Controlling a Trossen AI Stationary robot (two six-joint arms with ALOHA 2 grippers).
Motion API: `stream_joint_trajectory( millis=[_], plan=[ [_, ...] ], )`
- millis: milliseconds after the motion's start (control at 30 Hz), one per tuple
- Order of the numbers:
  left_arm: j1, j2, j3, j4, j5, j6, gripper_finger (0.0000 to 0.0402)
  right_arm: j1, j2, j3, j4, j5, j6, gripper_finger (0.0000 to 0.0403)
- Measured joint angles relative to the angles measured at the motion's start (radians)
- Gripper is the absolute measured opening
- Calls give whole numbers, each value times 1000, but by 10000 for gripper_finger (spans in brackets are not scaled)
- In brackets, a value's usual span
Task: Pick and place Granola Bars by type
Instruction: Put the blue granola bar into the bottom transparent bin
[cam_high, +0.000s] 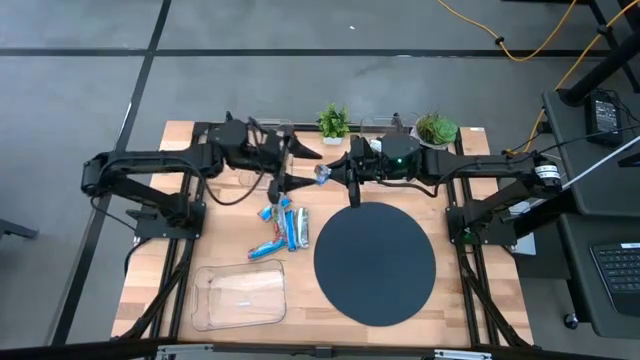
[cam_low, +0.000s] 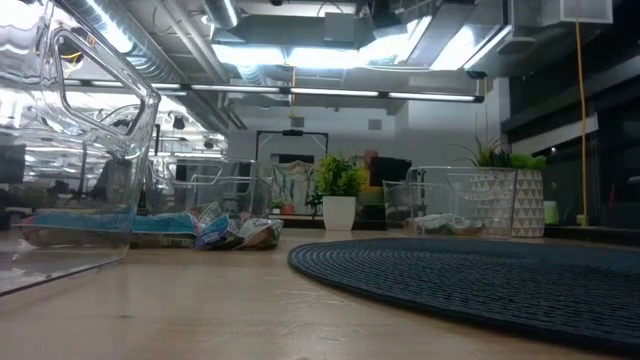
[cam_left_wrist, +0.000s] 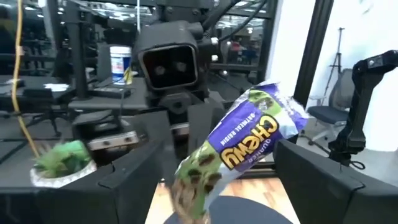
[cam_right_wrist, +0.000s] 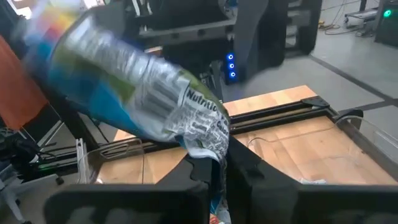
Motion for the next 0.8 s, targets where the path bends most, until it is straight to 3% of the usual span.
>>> stream_joint_trajectory(
  millis=[467,633,800],
  plan=[
    [-55,129,121,47,-61,1,288,-10,18,0,-10,-31,-24,24],
    [-52,129,129,38,-60,1,221,-10,23,0,-3,-42,-22,37],
    [-52,128,130,-33,-58,-4,131,-10,24,0,1,-46,-22,21]
  ],
)
